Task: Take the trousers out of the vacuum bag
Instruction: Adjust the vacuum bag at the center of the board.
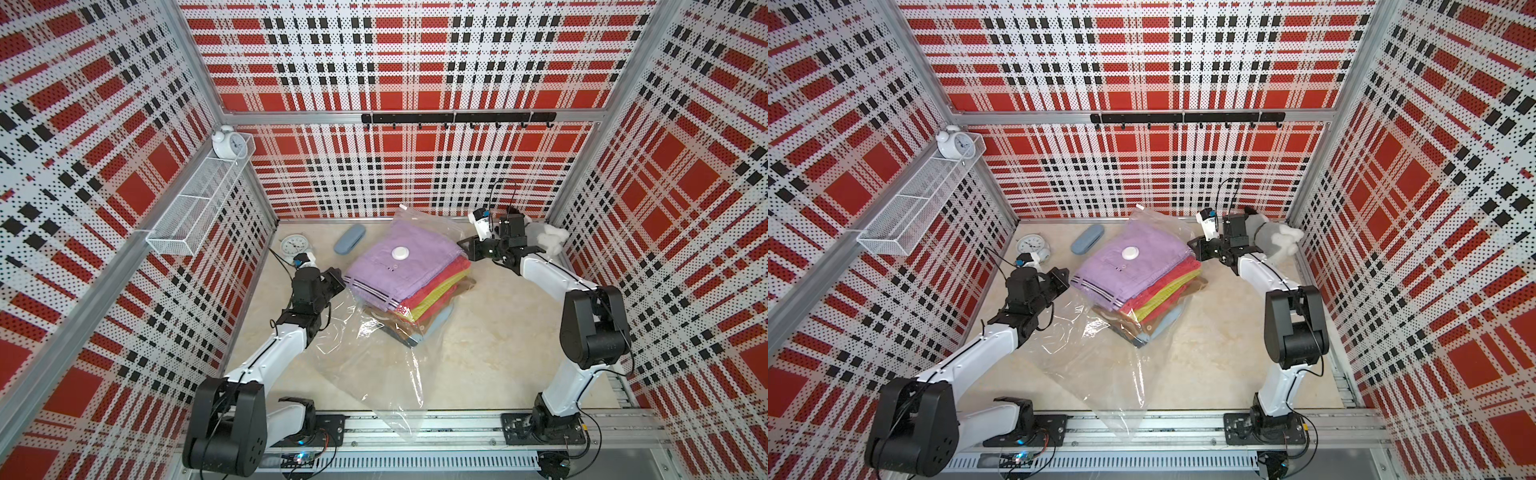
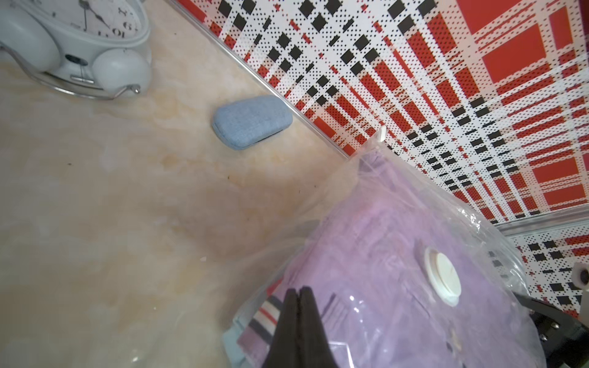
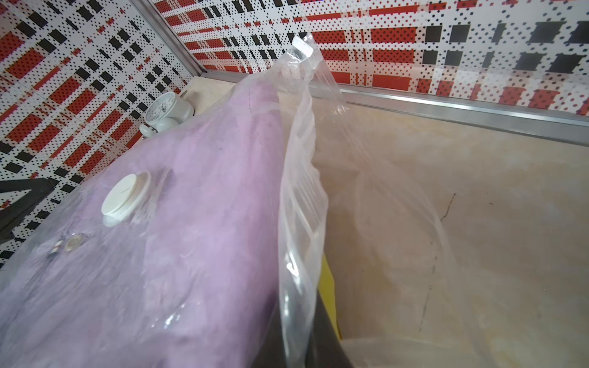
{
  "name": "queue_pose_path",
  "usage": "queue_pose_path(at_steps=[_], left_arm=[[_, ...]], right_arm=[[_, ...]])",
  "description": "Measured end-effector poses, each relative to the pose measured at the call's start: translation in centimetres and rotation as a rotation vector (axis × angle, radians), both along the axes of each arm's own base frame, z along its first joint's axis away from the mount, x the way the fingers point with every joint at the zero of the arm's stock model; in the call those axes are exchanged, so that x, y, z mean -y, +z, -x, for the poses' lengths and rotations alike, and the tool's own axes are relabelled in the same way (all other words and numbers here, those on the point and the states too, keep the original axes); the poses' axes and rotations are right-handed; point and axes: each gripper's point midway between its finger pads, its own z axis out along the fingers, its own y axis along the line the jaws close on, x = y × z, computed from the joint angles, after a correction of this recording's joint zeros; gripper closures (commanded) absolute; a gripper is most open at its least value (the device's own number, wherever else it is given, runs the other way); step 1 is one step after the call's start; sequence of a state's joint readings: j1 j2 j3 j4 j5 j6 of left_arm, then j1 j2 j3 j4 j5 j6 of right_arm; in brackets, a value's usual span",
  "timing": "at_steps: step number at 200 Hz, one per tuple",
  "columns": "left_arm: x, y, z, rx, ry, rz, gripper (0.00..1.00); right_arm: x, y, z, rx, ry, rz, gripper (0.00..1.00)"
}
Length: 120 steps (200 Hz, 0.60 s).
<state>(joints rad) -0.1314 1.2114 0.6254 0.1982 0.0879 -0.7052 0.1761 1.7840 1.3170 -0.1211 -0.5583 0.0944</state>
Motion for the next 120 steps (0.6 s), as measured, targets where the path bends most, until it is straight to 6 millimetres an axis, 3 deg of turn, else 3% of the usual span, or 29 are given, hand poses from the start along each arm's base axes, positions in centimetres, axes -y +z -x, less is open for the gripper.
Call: queue_pose_path(at_steps=[11,43,87,120], left_arm=[[0.1,0.1,0.0,-0.005,-0.013,-0.023,0.23],[-0.2,-1.1,0.5,-0.054,-0.035,-0.080,0.11],[-1.6,-1.7,0.5,-0.068,-0.052,-0.072,0.10],[-0.1,-4.0,0.6,-0.126,-0.150,-0.052,0.11]], right_arm=[[-0.1,0.1,0.1,0.002,-0.004,0.008,0.90],[0.3,-0.2,0.3,-0.011,-0.014,0.031,0.91],[0.6,0.1,0.7,-0.006,-0.013,0.066,0.89],[0.8,0.7,1.0,0.004,-0.014,0.081,0.89]])
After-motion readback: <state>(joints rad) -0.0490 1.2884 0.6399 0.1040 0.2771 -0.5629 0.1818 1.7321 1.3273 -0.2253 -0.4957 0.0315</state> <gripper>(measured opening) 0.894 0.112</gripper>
